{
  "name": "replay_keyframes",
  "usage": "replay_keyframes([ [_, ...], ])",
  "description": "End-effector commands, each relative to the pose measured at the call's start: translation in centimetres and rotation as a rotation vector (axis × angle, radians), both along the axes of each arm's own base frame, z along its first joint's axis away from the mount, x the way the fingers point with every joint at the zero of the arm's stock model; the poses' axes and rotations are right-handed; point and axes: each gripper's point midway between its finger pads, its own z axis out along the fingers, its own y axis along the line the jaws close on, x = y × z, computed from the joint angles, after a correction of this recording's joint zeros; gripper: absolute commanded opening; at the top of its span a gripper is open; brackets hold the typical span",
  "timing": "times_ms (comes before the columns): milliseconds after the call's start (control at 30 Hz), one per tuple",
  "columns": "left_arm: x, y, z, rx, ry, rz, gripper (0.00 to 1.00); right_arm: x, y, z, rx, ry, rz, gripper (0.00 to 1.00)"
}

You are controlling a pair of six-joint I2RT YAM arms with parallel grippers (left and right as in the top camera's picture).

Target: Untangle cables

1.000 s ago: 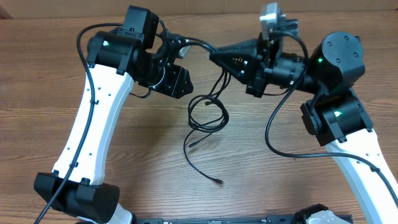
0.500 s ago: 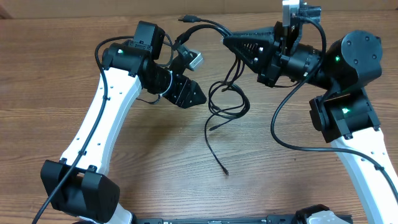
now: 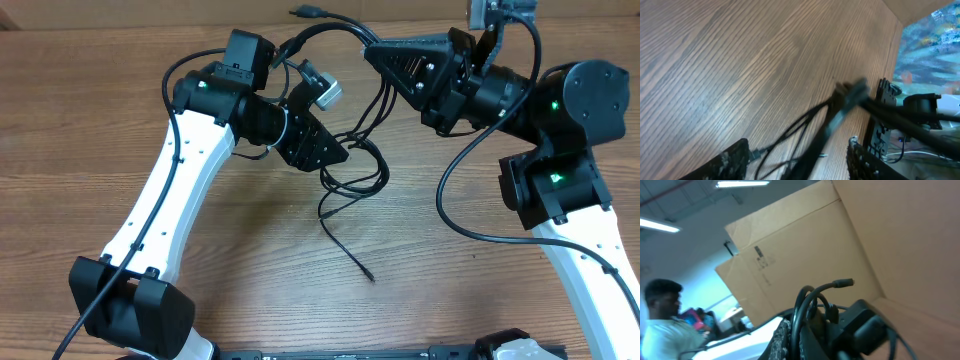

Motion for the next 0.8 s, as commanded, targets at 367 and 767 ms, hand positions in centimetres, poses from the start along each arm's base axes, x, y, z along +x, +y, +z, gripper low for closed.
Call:
replay_keyframes([
  [367, -0.6, -0.7, -0.7, -0.013, 0.009, -0.032, 0.04, -1.3, 0.1, 1.0, 0.059, 0.120, 0.079, 0.04],
  [767, -0.2, 3.3, -2.5, 0.106, 0.103, 0.085, 0.05, 3.0, -4.4, -2.1, -0.034, 0.137, -0.115, 0.04],
])
